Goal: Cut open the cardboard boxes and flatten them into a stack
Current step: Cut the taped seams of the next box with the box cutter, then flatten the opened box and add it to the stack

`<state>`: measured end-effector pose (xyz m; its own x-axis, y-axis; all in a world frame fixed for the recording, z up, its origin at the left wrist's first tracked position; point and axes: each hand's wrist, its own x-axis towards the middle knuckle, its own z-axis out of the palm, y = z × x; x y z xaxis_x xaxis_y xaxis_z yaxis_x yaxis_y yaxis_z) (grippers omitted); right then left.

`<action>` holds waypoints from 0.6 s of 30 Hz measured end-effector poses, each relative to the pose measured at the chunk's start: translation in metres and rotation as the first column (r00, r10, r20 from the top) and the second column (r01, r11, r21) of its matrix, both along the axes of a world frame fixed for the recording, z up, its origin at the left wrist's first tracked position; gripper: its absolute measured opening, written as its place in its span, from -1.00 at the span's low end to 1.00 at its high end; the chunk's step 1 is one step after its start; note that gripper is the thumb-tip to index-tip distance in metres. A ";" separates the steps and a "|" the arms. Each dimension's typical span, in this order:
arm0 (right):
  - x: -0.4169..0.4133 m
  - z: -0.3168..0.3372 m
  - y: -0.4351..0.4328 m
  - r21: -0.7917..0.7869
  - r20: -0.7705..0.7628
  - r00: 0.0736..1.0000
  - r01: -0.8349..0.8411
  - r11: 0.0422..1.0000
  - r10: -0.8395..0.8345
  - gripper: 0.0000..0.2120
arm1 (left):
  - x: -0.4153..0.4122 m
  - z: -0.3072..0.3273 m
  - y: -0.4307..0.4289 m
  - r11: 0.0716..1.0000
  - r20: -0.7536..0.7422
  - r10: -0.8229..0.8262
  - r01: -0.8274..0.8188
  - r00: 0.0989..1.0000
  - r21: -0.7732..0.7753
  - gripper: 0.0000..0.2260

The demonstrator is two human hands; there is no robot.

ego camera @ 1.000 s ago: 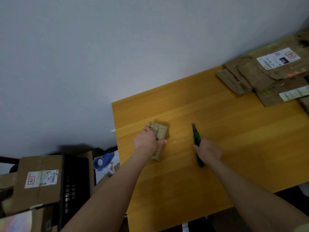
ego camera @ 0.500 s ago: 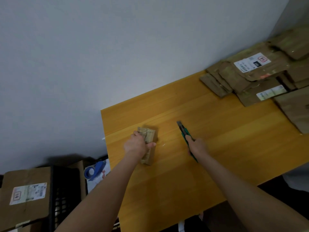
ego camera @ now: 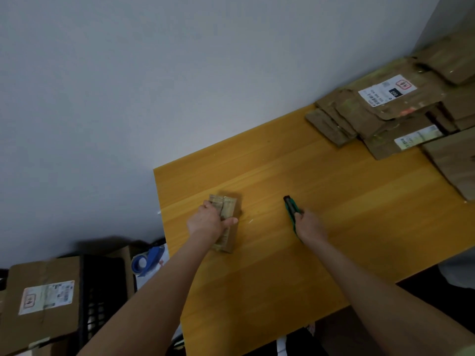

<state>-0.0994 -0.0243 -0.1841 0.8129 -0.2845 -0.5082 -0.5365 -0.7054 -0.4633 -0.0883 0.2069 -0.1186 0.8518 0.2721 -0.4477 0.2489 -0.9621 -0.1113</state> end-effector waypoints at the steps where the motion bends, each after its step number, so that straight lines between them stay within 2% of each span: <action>1: -0.001 -0.002 -0.003 -0.069 -0.009 1.000 -0.028 0.997 0.028 -0.65 | -0.001 0.000 0.002 1.000 0.008 -0.008 0.008 1.000 -0.010 -0.13; 6: -0.005 -0.008 -0.004 -0.249 -0.058 0.994 -0.102 0.963 0.091 -0.71 | -0.009 -0.005 0.011 0.978 0.051 0.022 -0.010 0.998 -0.208 -0.29; 8: -0.003 -0.002 0.002 -0.332 -0.018 0.981 -0.188 0.924 0.194 -0.68 | -0.015 -0.006 0.011 0.963 0.065 0.052 -0.033 0.997 -0.268 -0.30; 9: 0.000 0.004 0.008 -0.301 0.031 0.970 -0.221 0.928 0.241 -0.66 | -0.017 -0.006 0.011 0.956 0.076 0.066 -0.041 0.995 -0.291 -0.30; 11: 0.004 0.017 0.030 -0.127 0.138 0.934 -0.313 0.941 0.329 -0.61 | -0.020 -0.006 0.013 0.946 0.103 0.087 -0.050 0.991 -0.319 -0.37; 13: 0.003 0.030 0.060 0.066 0.168 0.917 -0.378 0.924 0.363 -0.53 | -0.023 -0.004 0.012 0.943 0.128 0.102 -0.055 0.987 -0.330 -0.49; 14: 0.002 0.037 0.075 0.201 0.140 0.934 -0.352 0.914 0.328 -0.48 | -0.024 -0.002 0.011 0.937 0.143 0.116 -0.061 0.983 -0.345 -0.54; 16: -0.003 0.048 0.098 0.489 0.056 0.979 -0.198 0.850 0.196 -0.43 | -0.026 0.006 0.006 0.910 0.195 0.137 -0.045 0.971 -0.412 -0.58; 18: 0.000 0.063 0.106 0.643 0.021 0.999 -0.046 0.764 0.042 -0.44 | -0.023 0.019 0.001 0.890 0.301 0.121 0.031 0.946 -0.456 -0.55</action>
